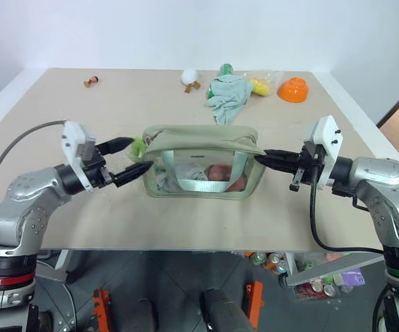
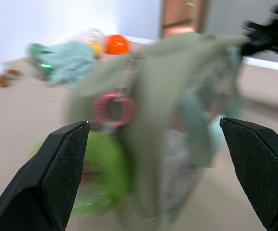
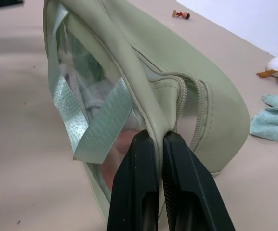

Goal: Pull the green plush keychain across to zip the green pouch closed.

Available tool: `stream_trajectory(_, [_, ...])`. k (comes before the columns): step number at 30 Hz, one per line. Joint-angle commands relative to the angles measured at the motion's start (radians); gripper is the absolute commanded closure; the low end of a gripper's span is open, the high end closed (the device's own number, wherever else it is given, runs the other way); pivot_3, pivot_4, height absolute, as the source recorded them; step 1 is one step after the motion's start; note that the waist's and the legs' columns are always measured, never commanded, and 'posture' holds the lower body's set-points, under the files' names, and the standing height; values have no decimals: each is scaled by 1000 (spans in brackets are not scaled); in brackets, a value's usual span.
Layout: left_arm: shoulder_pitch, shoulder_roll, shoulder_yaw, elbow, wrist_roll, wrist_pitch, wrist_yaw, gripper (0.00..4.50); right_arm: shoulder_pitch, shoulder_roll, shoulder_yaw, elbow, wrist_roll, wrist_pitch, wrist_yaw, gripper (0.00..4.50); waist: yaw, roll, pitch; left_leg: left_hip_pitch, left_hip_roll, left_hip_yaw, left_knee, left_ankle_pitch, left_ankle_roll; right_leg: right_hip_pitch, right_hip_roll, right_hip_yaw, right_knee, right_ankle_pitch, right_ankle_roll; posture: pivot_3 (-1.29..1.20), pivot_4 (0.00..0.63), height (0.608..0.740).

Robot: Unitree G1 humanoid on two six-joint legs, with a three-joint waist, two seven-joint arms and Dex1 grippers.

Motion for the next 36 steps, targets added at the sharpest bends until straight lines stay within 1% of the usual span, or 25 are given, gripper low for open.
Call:
stream_trajectory(1, [6, 11, 64, 18, 5, -18, 36, 0, 2, -17, -21, -7, -6, -23, -1, 4483, 1, 0, 0, 0, 0, 0, 0, 0, 0, 0, 0, 0, 0, 0, 0, 0, 150, 739])
stream_trajectory(4, [-1, 11, 62, 55, 40, -40, 57, 0, 10, -13, -14, -5, -15, -38, -2, 4483, 1, 0, 0, 0, -1, 1, 0, 0, 0, 0, -1, 0, 0, 0, 0, 0, 150, 739])
stream_trajectory(10, [-79, -24, -1, 181, 144, -85, 116, 0, 12, -8, -7, 6, -34, -65, -5, 4483, 5, 0, 0, 0, -1, 0, 1, 0, 0, 1, -1, 0, 0, 0, 0, 0, 150, 739])
stream_trajectory(15, [-133, -53, -66, 252, 194, -133, 75, 0, 16, -8, -6, 7, -40, -74, -4, 4483, 7, 0, 0, 0, -1, 1, 1, 0, 0, 1, -1, 0, 0, 0, 1, 0, 150, 739])
stream_trajectory(20, [-178, -74, -92, 332, 236, -183, 59, 0, 24, -14, -11, 5, -45, -82, -6, 4483, 8, 0, 0, 0, -1, 0, 1, 0, 0, 0, -1, 0, 0, 0, 1, 0, 150, 739])
stream_trajectory(23, [-198, -88, -100, 368, 254, -218, 51, 829, 30, -18, -12, 3, -48, -87, -6, 4500, 8, 0, 0, 0, -1, 0, 1, 0, 0, 1, -1, 0, 0, 0, 1, 0, 150, 739])
stream_trajectory(26, [-212, -97, -109, 385, 268, -253, 36, 1813, 34, -19, -13, 0, -50, -90, -8, 4500, 8, 0, 0, 0, -1, 0, 1, 0, 0, 1, -1, 0, 0, 1, 1, 0, 150, 739])
stream_trajectory(28, [-218, -102, -107, 396, 272, -267, 32, 2550, 37, -20, -14, -1, -52, -93, -8, 4500, 8, 0, 0, 0, -1, 0, 1, 0, 0, 1, -1, 0, 0, 1, 1, 0, 150, 739])
stream_trajectory(30, [-221, -103, -107, 405, 277, -284, 27, 3140, 38, -20, -14, -1, -55, -97, -9, 4500, 8, 0, 0, 0, -1, 0, 1, 0, 0, 1, -1, 0, 0, 1, 1, 0, 150, 739])
stream_trajectory(31, [-222, -104, -106, 408, 280, -293, 25, 3642, 38, -20, -13, -1, -56, -99, -10, 4500, 8, 0, 0, 0, -1, 0, 1, 0, 0, 1, -1, 0, 0, 1, 1, 0, 150, 739])
stream_trajectory(32, [-223, -105, -103, 410, 281, -300, 23, 3931, 39, -19, -12, -2, -56, -101, -10, 4500, 8, 0, 0, 0, -1, 0, 1, 0, 0, 1, -1, 0, 0, 1, 1, 0, 150, 739])
stream_trajectory(34, [-223, -108, -100, 412, 282, -311, 18, 4477, 39, -16, -11, -3, -56, -104, -11, 4500, 8, 0, 0, 0, -1, 0, 1, 0, 0, 1, -1, 0, 0, 1, 1, 0, 150, 739])
stream_trajectory(36, [-223, -113, -90, 407, 280, -324, 25, 4477, 43, -12, -8, -11, -56, -104, -14, 4500, 8, 0, 0, 0, -1, 0, 1, 0, 0, 1, -1, 0, 0, 1, 1, 0, 150, 739])
